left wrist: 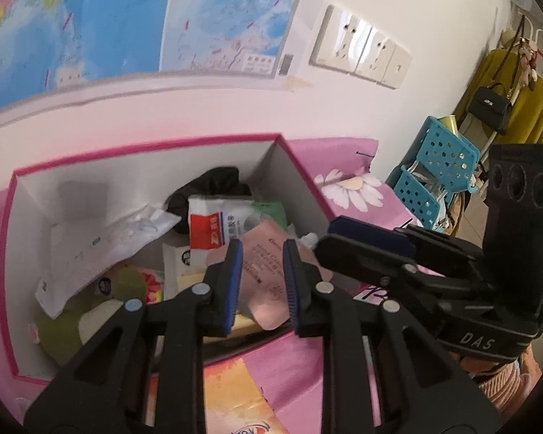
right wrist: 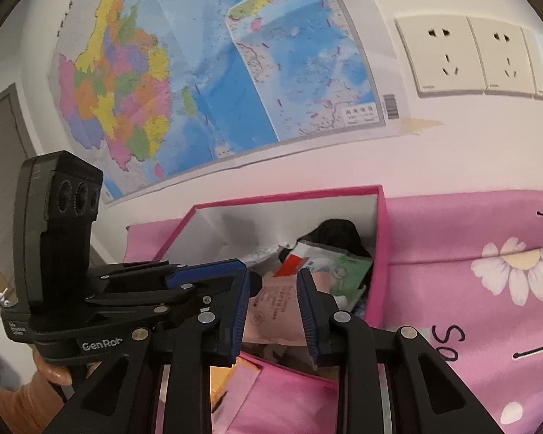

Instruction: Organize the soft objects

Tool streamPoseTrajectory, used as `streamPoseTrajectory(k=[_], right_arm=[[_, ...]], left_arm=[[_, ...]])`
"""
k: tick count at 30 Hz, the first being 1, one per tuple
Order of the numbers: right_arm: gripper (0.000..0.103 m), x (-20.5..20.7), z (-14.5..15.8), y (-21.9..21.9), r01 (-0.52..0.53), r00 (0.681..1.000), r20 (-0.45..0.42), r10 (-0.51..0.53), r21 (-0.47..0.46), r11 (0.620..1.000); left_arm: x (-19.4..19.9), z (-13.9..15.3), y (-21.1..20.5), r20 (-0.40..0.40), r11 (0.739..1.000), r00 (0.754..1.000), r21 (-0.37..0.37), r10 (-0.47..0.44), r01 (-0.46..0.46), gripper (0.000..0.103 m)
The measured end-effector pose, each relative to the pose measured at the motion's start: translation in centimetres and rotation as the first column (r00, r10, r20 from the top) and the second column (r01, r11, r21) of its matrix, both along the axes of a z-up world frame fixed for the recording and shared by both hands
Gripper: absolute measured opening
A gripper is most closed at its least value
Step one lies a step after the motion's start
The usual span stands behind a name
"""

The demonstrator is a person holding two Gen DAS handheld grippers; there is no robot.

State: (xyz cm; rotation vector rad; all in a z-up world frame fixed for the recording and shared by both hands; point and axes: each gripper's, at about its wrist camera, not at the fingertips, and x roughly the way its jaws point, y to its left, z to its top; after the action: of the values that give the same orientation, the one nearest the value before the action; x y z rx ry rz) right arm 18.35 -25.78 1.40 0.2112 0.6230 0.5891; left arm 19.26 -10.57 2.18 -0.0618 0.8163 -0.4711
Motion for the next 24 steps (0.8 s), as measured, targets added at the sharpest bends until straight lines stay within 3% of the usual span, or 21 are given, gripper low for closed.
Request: streamPoseTrajectory(k=[5,12,19,21,24], right_arm=[[0.028,0.0,-0.9,0.1,-0.003,1.000,-0.023,0.002,-0.022,1.000],[0.028,-0.4,-1.5,0.0,0.007,0.999,-0.033,-0.008,-0.035,0.999],[0.050,-1.6,-1.7,-0.6,0.037,0.999,-0.024,-0.037,-0.035,0.999],[0.051,-1.9,-1.8,-0.8,0.041,0.999,-0.022,-0.042,-0.033,0.999],[0.054,-2.9,-1.6,-0.9,0.048,0.999,-0.012,-0.048,-0.040,0.998]], left_arm=[[-0.1,-0.7,0.0,0.005,1.000,1.000,0.022,0.008,-0.008,0.024],[-1.7,-0.5,1.1,0.058,0.998,0.997,0.042,0.042,-0.045,0.036],[-4.5,-0.2,2.3,0.116,0.994,0.990,0.068,0.079,-0.087,0.050],[-5.2,-0.1,2.6,0.133,0.993,0.987,0.075,0.086,-0.096,0.054],[-6.9,0.1,3.3,0.163,0.990,0.981,0.077,0.100,-0.114,0.070]])
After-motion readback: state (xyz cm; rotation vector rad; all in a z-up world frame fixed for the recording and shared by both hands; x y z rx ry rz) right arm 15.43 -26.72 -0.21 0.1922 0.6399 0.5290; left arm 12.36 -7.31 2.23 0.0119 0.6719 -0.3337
